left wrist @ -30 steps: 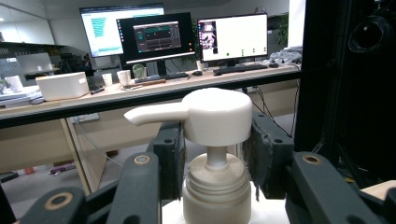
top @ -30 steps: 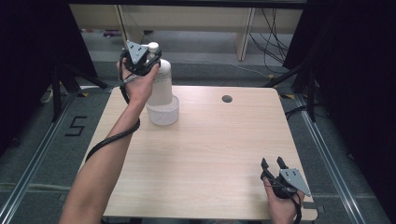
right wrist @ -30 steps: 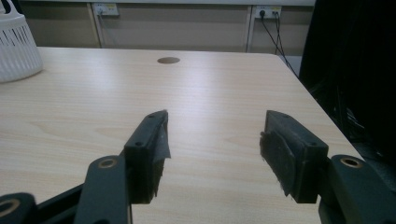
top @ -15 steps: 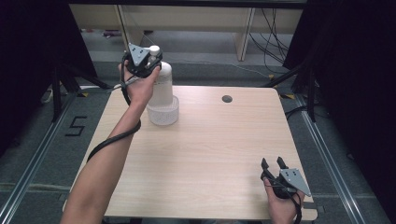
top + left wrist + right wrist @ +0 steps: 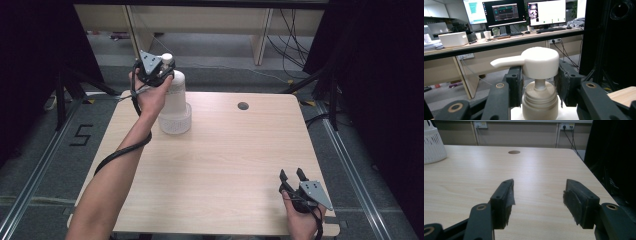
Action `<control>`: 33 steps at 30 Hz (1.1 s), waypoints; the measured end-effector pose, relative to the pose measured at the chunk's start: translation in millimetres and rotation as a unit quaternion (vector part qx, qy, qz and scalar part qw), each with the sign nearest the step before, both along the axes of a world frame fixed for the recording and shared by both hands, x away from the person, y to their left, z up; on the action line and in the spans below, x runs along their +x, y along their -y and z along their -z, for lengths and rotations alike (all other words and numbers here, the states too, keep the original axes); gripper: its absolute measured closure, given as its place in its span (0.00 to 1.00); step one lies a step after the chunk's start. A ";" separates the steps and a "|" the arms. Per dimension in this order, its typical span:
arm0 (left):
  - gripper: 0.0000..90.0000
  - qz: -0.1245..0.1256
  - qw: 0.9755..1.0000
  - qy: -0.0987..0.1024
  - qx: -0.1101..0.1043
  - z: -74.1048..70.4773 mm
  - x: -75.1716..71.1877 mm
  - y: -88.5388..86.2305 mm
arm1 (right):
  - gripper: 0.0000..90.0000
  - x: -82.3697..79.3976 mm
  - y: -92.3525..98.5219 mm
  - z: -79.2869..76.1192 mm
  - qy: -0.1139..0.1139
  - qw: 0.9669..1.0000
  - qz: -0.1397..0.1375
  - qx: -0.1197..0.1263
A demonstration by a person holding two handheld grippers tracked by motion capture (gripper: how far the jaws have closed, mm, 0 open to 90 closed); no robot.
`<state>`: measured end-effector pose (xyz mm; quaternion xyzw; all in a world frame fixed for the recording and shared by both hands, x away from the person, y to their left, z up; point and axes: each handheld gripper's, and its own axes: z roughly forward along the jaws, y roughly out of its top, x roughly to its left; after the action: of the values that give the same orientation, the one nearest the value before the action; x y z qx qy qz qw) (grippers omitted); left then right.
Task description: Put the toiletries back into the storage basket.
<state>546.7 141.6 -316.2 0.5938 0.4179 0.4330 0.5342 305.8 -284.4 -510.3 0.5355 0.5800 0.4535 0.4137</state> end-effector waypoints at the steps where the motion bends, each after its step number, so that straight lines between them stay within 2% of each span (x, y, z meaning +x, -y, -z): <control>1: 0.66 0.001 1.000 -0.001 0.001 0.7 -0.2 0.4 | 0.46 0.0 0.0 0.0 0.000 1.000 0.000 0.000; 15: 0.66 0.005 1.000 -0.014 0.002 14.5 -0.4 2.5 | 0.46 -0.2 0.2 -0.2 -0.003 1.000 -0.002 -0.004; 17: 0.66 0.006 1.000 -0.016 0.003 15.9 -0.6 2.9 | 0.46 -2.1 -3.1 -0.6 -0.012 1.000 0.002 0.019; 18: 0.66 0.006 1.000 -0.017 0.004 16.4 -0.7 3.0 | 0.46 -1.1 0.0 -0.9 -0.007 1.000 -0.004 -0.001; 20: 0.66 0.006 1.000 -0.017 0.003 18.2 -0.7 3.2 | 0.46 0.1 0.6 -0.1 -0.003 1.000 -0.002 -0.009; 21: 0.66 0.006 1.000 -0.018 0.003 18.9 -0.9 3.3 | 0.46 0.0 0.7 -0.2 -0.002 1.000 -0.003 -0.008; 22: 0.66 0.006 1.000 -0.019 0.004 19.6 -1.2 3.4 | 0.46 -0.8 -1.8 0.2 -0.007 1.000 0.001 0.008; 24: 0.66 0.007 1.000 -0.021 0.005 21.1 -1.3 4.1 | 0.46 -0.5 -1.0 0.2 -0.006 1.000 -0.001 0.000; 29: 0.66 0.007 1.000 -0.026 0.006 25.2 -1.1 4.9 | 0.46 -1.3 -2.1 -0.3 -0.009 1.000 -0.001 0.009; 30: 0.66 0.007 1.000 -0.027 0.006 26.1 -1.1 4.8 | 0.46 -0.5 -1.1 0.2 -0.006 1.000 -0.001 0.001; 33: 0.66 0.007 1.000 -0.029 0.008 28.6 -1.4 4.9 | 0.46 -0.5 -1.2 0.4 -0.006 1.000 -0.001 0.002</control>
<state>545.3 136.6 -344.8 0.6134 0.4252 0.4151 0.5202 305.3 -283.1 -510.6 0.5384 0.5826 0.4516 0.4084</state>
